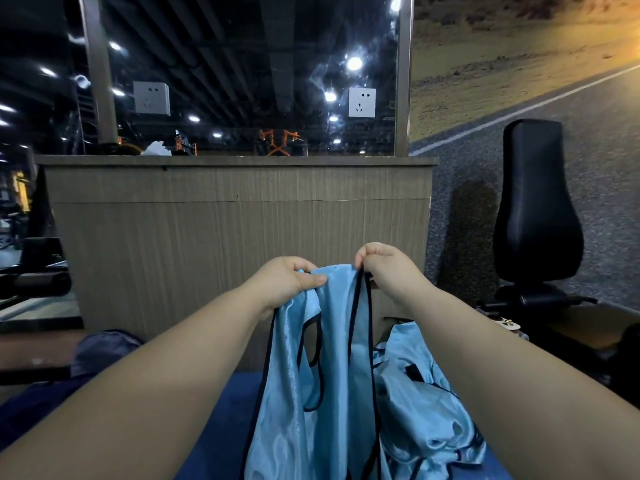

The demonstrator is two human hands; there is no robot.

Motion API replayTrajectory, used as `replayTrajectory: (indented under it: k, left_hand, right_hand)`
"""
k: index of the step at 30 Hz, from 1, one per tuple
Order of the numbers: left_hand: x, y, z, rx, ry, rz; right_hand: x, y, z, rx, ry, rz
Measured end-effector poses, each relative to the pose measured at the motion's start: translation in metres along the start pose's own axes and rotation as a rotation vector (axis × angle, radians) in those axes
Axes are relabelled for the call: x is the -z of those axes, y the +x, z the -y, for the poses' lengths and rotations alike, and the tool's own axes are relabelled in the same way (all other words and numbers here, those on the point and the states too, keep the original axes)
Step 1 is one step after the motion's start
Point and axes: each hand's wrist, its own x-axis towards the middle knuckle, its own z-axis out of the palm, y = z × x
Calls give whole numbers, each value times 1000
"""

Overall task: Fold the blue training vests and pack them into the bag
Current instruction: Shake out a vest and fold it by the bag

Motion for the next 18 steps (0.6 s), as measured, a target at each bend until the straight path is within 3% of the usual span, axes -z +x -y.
replayTrajectory:
  k: [4, 6, 9, 12, 16, 18]
  left_hand:
    - [-2, -2, -6, -34, 70, -38]
    - [-4, -2, -9, -52, 151, -40]
    - [-3, 0, -13, -62, 183, -20]
    - [4, -5, -20, -61, 252, 3]
    - [26, -12, -32, 101, 320, 150]
    - [38, -12, -35, 123, 364, 109]
  right_hand:
    - [-1, -3, 4, -52, -15, 98]
    - [-2, -6, 3, -21, -179, 215]
    - [-6, -5, 5, 22, -394, 260]
    - [-3, -2, 11, 39, -474, 214]
    - [13, 2, 11, 89, -656, 116]
    - [22, 5, 11, 96, -716, 75]
